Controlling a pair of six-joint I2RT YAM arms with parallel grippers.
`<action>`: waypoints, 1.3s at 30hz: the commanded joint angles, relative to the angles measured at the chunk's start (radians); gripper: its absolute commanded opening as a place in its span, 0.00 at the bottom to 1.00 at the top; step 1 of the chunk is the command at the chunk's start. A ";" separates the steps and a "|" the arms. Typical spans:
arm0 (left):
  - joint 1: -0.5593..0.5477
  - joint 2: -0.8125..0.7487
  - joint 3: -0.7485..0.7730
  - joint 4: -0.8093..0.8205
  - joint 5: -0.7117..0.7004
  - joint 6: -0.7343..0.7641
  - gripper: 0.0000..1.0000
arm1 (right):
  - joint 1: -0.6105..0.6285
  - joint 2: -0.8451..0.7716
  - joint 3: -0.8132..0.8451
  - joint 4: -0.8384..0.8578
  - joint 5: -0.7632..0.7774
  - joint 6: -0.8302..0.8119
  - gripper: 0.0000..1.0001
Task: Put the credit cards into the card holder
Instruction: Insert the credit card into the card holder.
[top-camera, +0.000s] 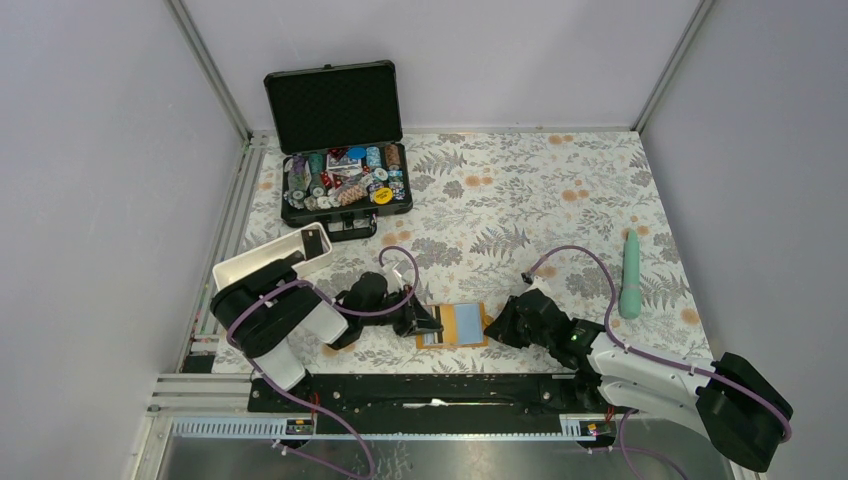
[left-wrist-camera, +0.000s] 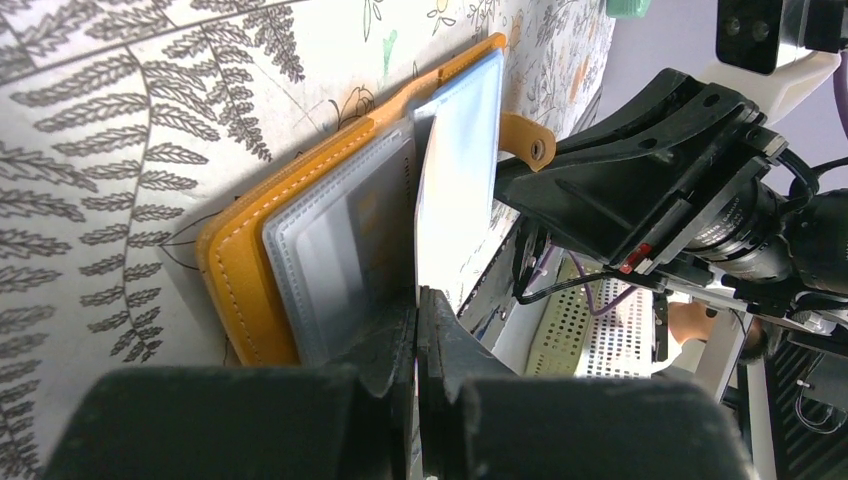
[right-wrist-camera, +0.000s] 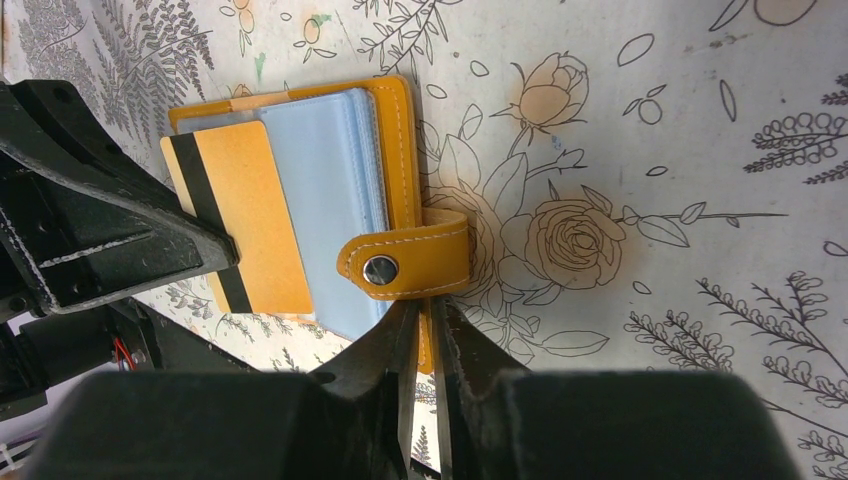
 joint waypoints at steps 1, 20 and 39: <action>-0.014 0.024 -0.005 0.047 -0.012 0.028 0.00 | -0.006 0.016 0.003 -0.057 0.019 -0.019 0.16; -0.044 0.105 -0.011 0.162 -0.045 -0.002 0.00 | -0.006 0.029 0.009 -0.034 0.013 -0.022 0.13; -0.089 0.144 0.029 0.167 -0.043 -0.050 0.00 | -0.006 0.029 0.013 -0.034 0.009 -0.023 0.11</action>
